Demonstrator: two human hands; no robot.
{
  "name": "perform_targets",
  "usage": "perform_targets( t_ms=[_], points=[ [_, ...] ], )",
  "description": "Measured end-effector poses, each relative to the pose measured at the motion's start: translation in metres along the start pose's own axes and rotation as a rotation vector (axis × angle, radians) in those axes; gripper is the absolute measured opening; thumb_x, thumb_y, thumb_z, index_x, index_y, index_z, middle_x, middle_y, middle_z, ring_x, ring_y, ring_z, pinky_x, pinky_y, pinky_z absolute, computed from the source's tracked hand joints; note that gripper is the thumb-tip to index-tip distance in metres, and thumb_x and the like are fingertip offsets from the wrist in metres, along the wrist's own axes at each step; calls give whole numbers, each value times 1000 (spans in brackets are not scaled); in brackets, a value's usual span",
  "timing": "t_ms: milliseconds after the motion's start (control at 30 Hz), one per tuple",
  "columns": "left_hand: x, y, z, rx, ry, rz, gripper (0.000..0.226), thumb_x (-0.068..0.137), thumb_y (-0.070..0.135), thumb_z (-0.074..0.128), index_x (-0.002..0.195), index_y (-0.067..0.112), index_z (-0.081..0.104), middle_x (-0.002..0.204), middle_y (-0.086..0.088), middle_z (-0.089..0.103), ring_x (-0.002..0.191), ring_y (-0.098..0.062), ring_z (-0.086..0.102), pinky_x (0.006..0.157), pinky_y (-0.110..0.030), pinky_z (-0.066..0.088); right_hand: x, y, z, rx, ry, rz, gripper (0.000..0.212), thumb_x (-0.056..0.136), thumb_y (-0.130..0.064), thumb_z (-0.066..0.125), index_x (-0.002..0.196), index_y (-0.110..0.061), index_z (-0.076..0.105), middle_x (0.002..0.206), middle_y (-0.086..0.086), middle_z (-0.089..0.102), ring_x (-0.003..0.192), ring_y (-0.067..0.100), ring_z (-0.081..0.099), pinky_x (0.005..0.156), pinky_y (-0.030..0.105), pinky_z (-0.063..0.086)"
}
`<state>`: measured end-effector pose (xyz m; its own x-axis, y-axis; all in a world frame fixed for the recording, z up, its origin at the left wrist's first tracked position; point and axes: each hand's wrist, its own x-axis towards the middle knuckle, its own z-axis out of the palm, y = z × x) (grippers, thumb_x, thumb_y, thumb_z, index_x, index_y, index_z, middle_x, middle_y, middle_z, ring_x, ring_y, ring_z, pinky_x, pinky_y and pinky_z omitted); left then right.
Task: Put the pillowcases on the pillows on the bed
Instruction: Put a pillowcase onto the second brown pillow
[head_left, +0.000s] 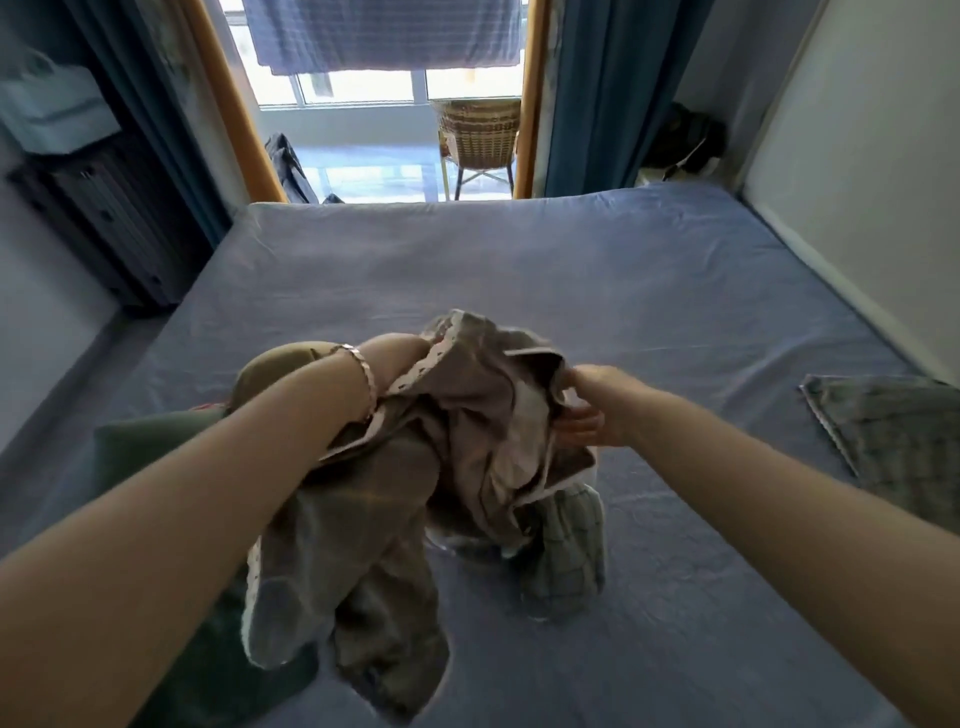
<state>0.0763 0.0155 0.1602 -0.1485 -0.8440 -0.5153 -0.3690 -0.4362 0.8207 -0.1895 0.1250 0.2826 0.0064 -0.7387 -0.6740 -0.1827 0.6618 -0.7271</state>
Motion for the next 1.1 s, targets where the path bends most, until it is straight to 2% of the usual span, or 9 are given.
perform_targets(
  t_ms=[100, 167, 333, 467, 633, 833, 933, 1033, 1100],
  points=[
    [-146, 62, 68, 60, -56, 44, 16, 89, 22, 52, 77, 12, 56, 86, -10, 60, 82, -18, 56, 83, -24, 47, 2, 23, 13, -483, -68, -325, 82, 72, -9, 65, 142, -28, 26, 146, 9, 21, 127, 30, 36, 88, 29, 40],
    [-160, 52, 73, 120, -120, 17, 25, 96, 0, 36, 83, 7, 56, 78, 0, 52, 71, -4, 51, 71, -11, 41, -4, 40, 30, -750, -268, -551, 94, 70, -9, 71, 143, -38, 20, 152, -4, 8, 137, 22, 21, 102, 32, 37],
    [-169, 24, 55, -25, 337, 37, 6, 90, 14, 55, 90, 10, 60, 83, -3, 60, 91, -18, 55, 83, -27, 46, -2, 59, 57, -557, -262, -626, 10, 87, -9, 53, 89, -18, 56, 83, -1, 58, 82, 15, 54, 73, 28, 45],
    [-194, -1, 65, 17, 848, 360, 18, 89, 28, 57, 73, 21, 53, 78, -5, 59, 76, -17, 54, 76, -36, 47, -2, 59, 72, -368, -203, -427, 14, 91, -17, 47, 96, -11, 59, 91, 6, 63, 88, 21, 58, 75, 32, 45],
    [-199, -22, 104, 165, 396, 175, 15, 81, 30, 68, 78, 20, 57, 73, 4, 60, 71, -14, 57, 68, -29, 47, 1, 55, 87, -211, -263, -307, 20, 92, -17, 46, 102, -9, 60, 92, 8, 62, 86, 21, 58, 83, 35, 47],
    [-183, -44, 84, 134, 858, -29, 19, 91, 6, 45, 93, -3, 61, 90, -16, 60, 89, -28, 54, 70, -31, 34, 13, 55, 79, -731, -301, -521, 21, 91, -14, 44, 71, -19, 48, 73, -2, 51, 70, 13, 48, 58, 23, 34],
    [-189, -49, 66, -114, 674, -45, 17, 88, 6, 54, 72, 7, 61, 69, -7, 59, 76, -22, 52, 65, -26, 41, 32, 62, 69, -1159, -214, -607, 18, 88, -9, 42, 101, -11, 55, 107, 7, 56, 95, 23, 53, 71, 28, 41],
    [-206, -57, 50, 604, 263, -209, 18, 77, 30, 68, 81, 12, 67, 77, -2, 65, 75, -19, 59, 65, -26, 46, 50, 67, 59, -1388, -67, -595, 31, 87, -8, 43, 117, -11, 52, 127, 9, 46, 113, 28, 48, 81, 33, 42],
    [-213, -66, 41, 944, 299, -321, 17, 82, 22, 58, 96, 13, 63, 102, -5, 60, 92, -24, 58, 75, -29, 46, 62, 69, 53, -1453, 28, -573, 30, 89, -8, 42, 116, -13, 54, 125, 8, 49, 113, 28, 48, 84, 35, 43]
  ],
)
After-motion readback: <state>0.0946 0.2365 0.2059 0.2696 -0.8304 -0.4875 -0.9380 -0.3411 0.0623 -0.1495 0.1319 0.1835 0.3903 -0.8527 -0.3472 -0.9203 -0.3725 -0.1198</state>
